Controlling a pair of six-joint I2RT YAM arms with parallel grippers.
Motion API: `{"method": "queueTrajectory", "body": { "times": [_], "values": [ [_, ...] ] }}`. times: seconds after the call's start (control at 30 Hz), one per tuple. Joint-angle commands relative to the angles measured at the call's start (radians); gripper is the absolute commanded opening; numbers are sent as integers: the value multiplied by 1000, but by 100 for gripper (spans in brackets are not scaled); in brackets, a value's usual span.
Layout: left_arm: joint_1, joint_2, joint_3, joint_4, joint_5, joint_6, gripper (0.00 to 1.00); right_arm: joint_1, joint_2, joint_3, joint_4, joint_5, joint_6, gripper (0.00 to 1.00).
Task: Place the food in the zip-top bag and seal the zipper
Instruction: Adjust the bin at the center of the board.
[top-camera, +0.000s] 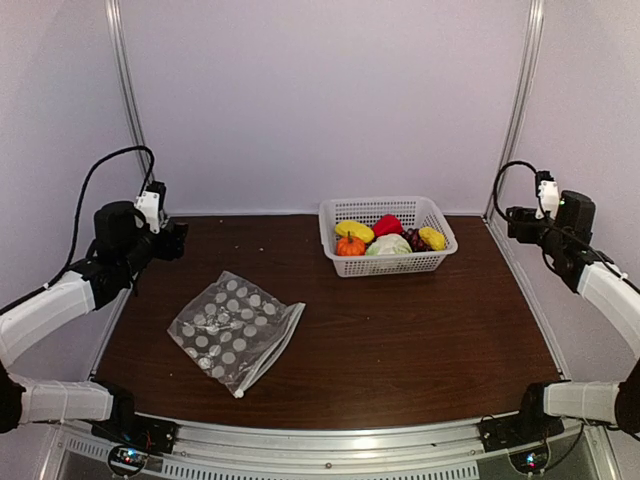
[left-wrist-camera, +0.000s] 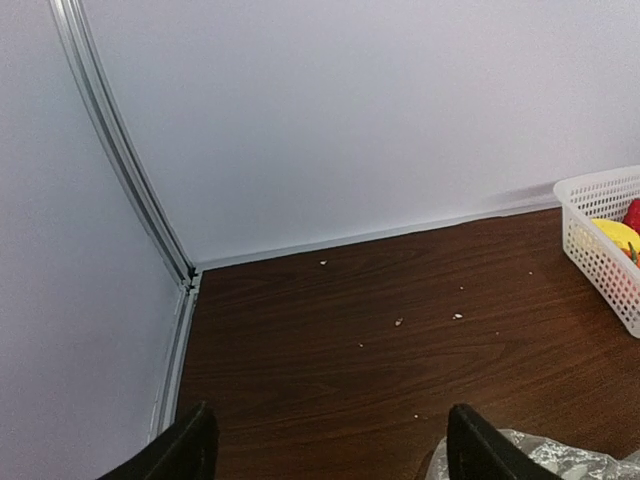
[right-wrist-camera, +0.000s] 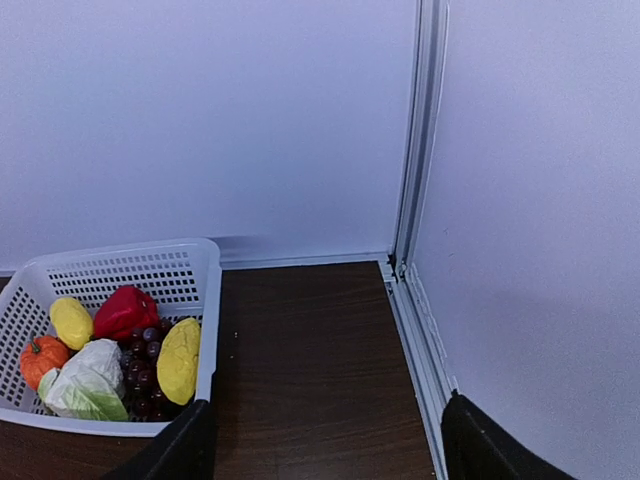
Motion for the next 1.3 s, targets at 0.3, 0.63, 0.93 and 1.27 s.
{"method": "queueTrajectory", "body": {
  "times": [0.3, 0.63, 0.93, 1.27],
  "values": [
    [-123, -14, -31, 12, 162, 107, 86, 26, 82, 51, -254, -418, -485, 79],
    [-196, 51, 7, -42, 302, 135, 80, 209, 366, 302, -532, -433, -798, 61],
    [-203, 71, 26, -61, 361, 142, 76, 380, 690, 600, -668, -330, -856, 53],
    [-213, 66, 24, -57, 363, 140, 77, 385, 840, 723, -795, -298, -872, 52]
  ]
}}
